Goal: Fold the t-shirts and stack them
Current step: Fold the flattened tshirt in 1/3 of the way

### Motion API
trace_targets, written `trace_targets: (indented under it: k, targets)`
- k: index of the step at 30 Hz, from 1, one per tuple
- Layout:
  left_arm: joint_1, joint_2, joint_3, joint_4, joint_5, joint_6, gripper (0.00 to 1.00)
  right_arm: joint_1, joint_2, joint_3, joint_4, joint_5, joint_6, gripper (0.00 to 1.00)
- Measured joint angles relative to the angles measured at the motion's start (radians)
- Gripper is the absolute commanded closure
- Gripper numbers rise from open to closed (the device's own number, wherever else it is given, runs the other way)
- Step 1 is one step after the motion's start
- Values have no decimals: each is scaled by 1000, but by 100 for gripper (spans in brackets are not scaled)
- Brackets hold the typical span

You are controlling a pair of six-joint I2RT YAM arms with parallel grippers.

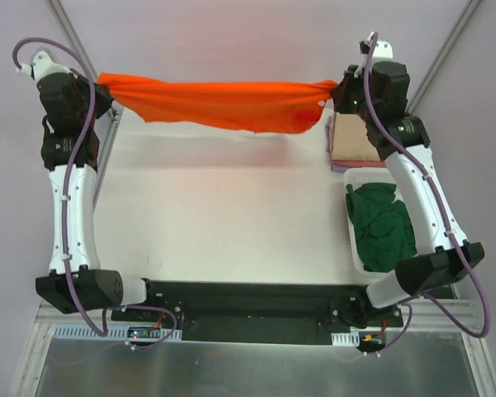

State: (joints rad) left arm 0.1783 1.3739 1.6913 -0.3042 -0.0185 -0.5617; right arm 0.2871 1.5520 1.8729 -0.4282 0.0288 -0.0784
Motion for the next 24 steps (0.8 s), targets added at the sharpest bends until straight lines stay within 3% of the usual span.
trace_targets:
  k: [3,7,13,18,24]
  targets:
    - [0,-109,-177,56,-27,4,100,-1,-95,-185,62,-28,3,100]
    - [0,-236,-541,122,-77,-20,100,-2,-229,-558,195,-98,45,100]
    - [0,-162,-979,138,-100,-115,100,2,-227,-1019,290,-156,163,100]
    - [0,-91,-1116,122,-117,-185,100,34,-225,-1168,282,-165,219,100]
    - [0,-101,-1126,56,-192,-294,100,101,-311,-1246,237,-99,274,100]
